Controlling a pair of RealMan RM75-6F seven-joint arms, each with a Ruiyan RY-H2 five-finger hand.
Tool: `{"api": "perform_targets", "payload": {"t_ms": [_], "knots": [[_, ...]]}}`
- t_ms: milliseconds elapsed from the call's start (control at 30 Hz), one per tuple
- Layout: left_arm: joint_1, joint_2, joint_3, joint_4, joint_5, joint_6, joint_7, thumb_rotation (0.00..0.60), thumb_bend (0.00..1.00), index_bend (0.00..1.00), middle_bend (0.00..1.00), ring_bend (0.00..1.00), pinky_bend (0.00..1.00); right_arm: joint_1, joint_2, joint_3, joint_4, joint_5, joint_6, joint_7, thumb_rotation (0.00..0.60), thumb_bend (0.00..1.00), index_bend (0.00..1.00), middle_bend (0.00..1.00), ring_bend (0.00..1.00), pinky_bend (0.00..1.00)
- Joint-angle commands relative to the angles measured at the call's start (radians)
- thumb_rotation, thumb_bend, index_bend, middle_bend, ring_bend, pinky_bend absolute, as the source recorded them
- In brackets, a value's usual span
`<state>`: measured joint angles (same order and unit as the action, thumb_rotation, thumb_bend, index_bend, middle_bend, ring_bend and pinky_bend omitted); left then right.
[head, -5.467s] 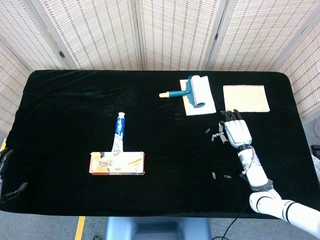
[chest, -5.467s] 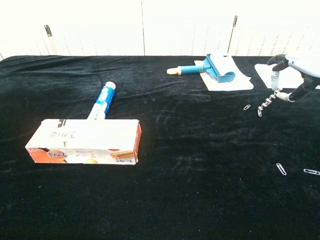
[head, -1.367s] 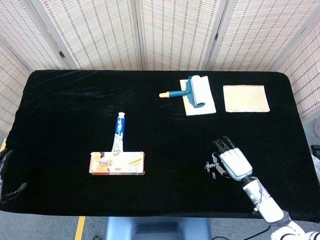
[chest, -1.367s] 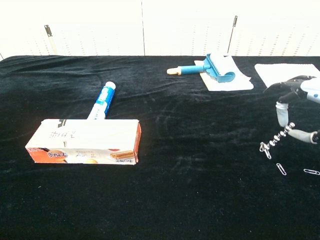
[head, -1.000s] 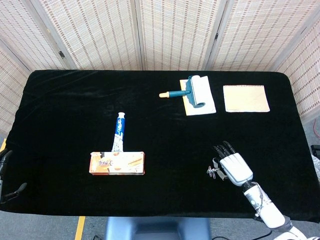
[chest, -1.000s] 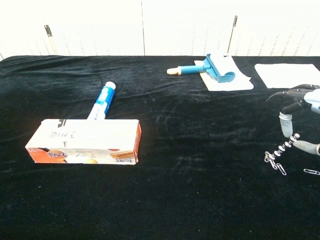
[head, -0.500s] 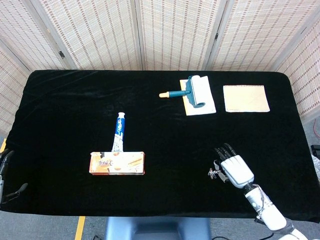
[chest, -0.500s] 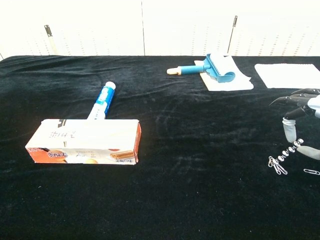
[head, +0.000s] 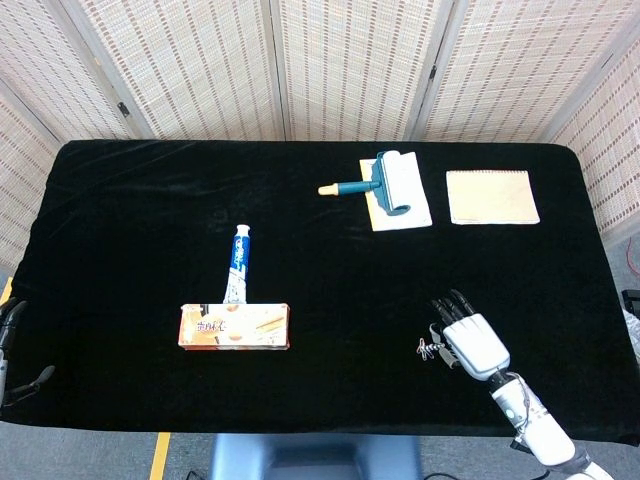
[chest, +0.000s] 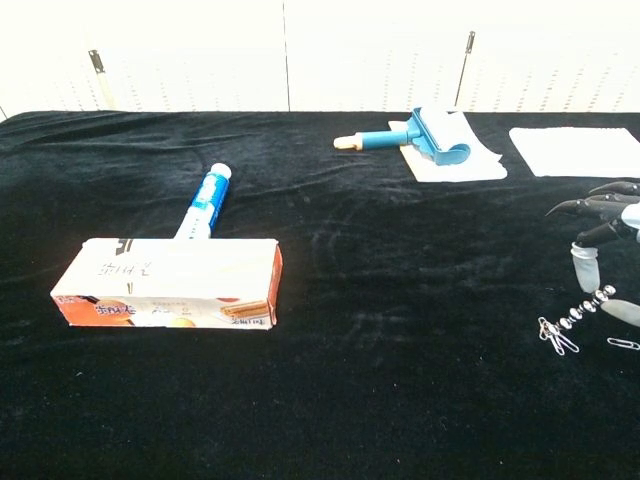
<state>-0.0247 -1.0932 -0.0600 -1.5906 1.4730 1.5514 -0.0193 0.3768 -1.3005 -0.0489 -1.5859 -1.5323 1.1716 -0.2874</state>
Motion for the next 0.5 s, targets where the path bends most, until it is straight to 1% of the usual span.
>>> {"api": "perform_targets", "payload": {"t_ms": [33, 300, 500], "knots": [[0.0, 0.0, 0.0, 0.0, 0.0, 0.0, -0.001, 0.6, 0.25, 0.0, 0.07, 0.05, 0.04, 0.003, -0.001, 0.01, -0.001, 0.003, 0.001, 0.008, 0.6, 0.59, 0.9, 0.15, 0.13, 0.0], [-0.001, 0.001, 0.0, 0.002, -0.001, -0.004, -0.004, 0.6, 0.25, 0.0, 0.07, 0.05, 0.04, 0.027, 0.011, 0.065, -0.019, 0.037, -0.01, 0.036, 0.6, 0.59, 0.9, 0.15, 0.13, 0.0], [-0.002, 0.002, 0.0, 0.004, -0.002, -0.005, -0.008, 0.6, 0.25, 0.0, 0.07, 0.05, 0.04, 0.06, 0.009, 0.121, -0.014, 0.106, -0.05, 0.044, 0.6, 0.59, 0.9, 0.15, 0.13, 0.0]]}}
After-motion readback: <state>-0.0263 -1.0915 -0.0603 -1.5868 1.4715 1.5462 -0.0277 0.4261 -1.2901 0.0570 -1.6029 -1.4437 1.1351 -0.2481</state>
